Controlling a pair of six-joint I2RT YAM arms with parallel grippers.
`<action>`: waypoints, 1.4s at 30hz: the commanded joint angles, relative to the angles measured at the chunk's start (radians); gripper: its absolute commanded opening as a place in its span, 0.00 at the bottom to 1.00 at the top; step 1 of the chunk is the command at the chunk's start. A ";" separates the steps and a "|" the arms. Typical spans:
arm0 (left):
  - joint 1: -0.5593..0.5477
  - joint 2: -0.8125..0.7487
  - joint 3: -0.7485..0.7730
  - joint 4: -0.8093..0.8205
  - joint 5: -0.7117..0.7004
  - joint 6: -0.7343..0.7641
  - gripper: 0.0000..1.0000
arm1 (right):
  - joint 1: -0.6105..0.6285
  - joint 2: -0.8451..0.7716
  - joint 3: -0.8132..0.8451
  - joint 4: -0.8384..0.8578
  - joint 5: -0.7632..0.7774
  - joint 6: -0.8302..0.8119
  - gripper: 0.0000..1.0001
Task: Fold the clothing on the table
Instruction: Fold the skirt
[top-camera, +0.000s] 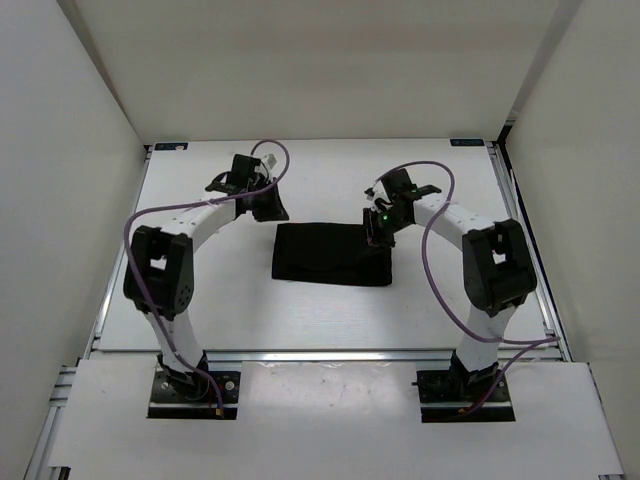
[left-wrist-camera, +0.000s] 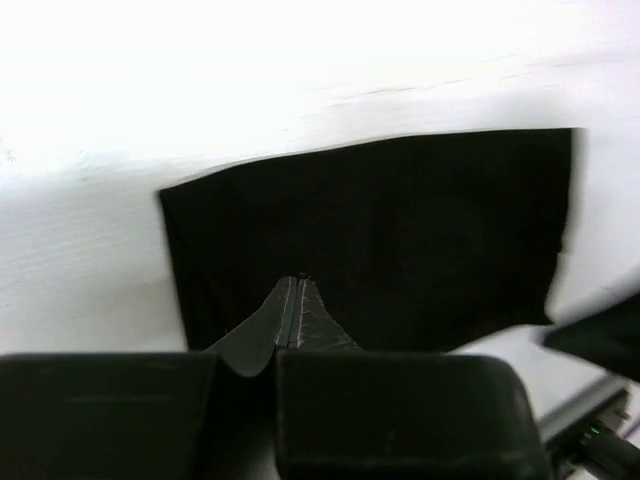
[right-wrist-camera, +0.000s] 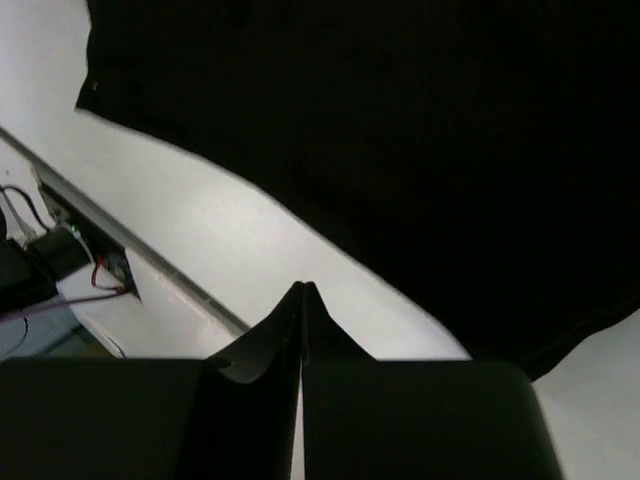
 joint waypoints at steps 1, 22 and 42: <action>-0.014 -0.139 -0.016 0.002 0.070 -0.022 0.00 | -0.013 0.065 0.046 0.087 -0.026 0.031 0.00; -0.054 -0.152 -0.432 0.135 0.051 -0.022 0.00 | -0.032 0.039 -0.135 0.079 0.035 0.004 0.00; 0.107 -0.344 -0.275 0.019 0.165 -0.046 0.23 | -0.222 -0.197 -0.112 -0.024 0.173 -0.051 0.18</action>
